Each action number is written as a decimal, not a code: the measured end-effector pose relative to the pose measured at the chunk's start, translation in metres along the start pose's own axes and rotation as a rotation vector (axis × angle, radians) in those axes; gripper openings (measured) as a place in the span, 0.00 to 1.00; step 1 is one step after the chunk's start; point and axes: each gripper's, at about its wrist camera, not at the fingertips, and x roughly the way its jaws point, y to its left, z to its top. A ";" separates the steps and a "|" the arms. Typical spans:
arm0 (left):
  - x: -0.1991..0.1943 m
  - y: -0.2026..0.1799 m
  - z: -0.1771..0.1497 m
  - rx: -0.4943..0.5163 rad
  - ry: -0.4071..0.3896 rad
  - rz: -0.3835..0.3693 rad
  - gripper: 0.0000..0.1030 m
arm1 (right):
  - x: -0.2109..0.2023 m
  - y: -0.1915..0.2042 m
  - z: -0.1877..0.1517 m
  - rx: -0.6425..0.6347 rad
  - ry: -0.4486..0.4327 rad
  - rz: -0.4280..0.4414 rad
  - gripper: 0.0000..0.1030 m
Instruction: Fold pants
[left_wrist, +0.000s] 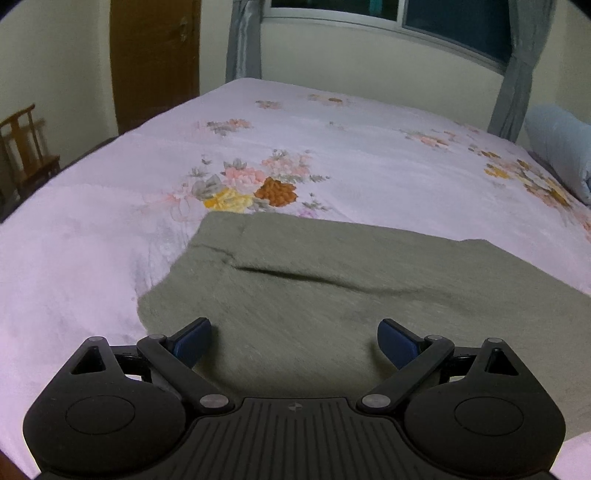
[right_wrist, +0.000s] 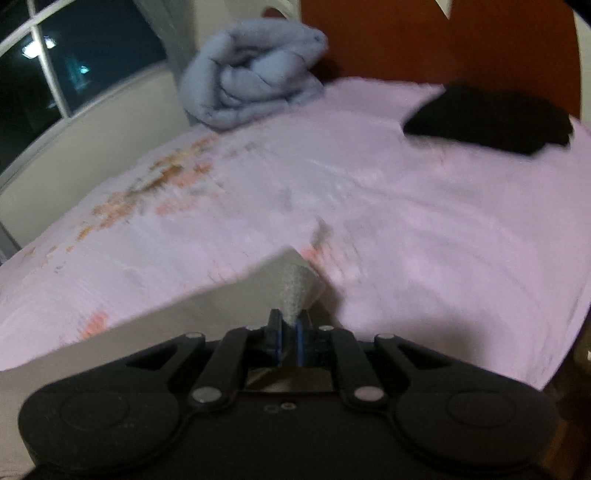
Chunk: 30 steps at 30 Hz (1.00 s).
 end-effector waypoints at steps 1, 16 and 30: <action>-0.001 -0.002 -0.003 -0.003 -0.003 -0.002 0.93 | 0.004 -0.004 -0.005 0.017 0.019 -0.002 0.00; -0.036 -0.041 -0.027 -0.025 0.019 -0.143 0.93 | -0.013 -0.020 -0.007 0.020 -0.037 -0.003 0.12; -0.045 -0.102 -0.064 -0.149 0.127 -0.271 0.76 | -0.079 -0.014 -0.031 0.109 -0.164 0.089 0.42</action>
